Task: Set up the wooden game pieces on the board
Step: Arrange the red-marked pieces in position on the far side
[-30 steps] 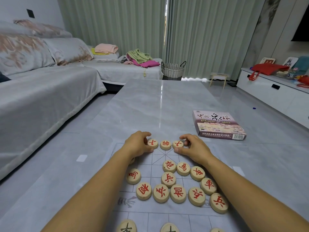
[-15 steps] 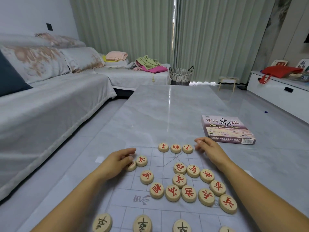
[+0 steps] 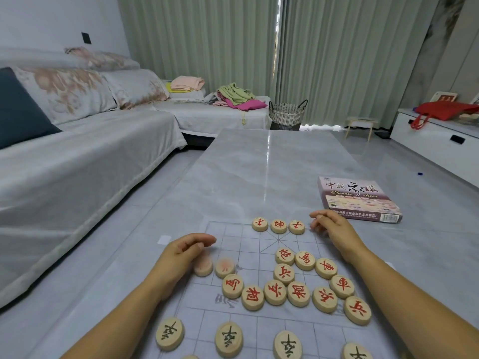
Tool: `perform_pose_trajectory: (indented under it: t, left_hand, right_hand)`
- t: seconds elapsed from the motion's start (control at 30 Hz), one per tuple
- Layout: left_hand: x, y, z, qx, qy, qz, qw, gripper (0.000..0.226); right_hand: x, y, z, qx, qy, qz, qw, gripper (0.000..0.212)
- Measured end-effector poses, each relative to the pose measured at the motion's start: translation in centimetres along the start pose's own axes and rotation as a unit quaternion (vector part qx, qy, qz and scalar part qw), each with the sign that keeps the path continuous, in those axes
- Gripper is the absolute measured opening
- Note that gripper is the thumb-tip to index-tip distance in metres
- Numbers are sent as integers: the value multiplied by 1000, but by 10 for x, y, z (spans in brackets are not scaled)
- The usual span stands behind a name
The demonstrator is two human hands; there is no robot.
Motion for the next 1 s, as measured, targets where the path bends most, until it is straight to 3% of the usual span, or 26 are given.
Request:
perform_pose_trajectory:
  t: [0.13,0.4,0.7,0.83,0.93,1.0]
  left_hand:
    - [1,1,2,4,2,16,1000,28]
    - [-2,-3,0,-18,-47,27,998,18]
    - [-10,-5,1,-27,-110,53,992,12]
    - [-17,-11,10,-36,79,-37,996,23]
    - [-24,-23,11,-43,260,-93,960,52]
    - [-22,-29,5,-32,361,-89,928,59]
  right_hand:
    - [-7,-10,-10,5,10,-15,1000,22]
    - [-39,-74,-7,-12,-118,-10,993,17]
    - [-40,-98,1,-26,-127,-5,992,19]
    - [-41,-97,2,-26,-127,4,992,19]
    - [-40,-97,4,-22,-131,3,991,19]
    - [-41,-97,5,-17,-134,4,991,18]
Point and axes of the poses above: each hand's wrist, its own y-axis towards the middle knuckle, its own x-axis out of the palm, z = x × y, the point moved 5 cm from there along y, towards the middle knuckle, and after that the axes turned 5 degrees about -y, right-handed, at the moved point
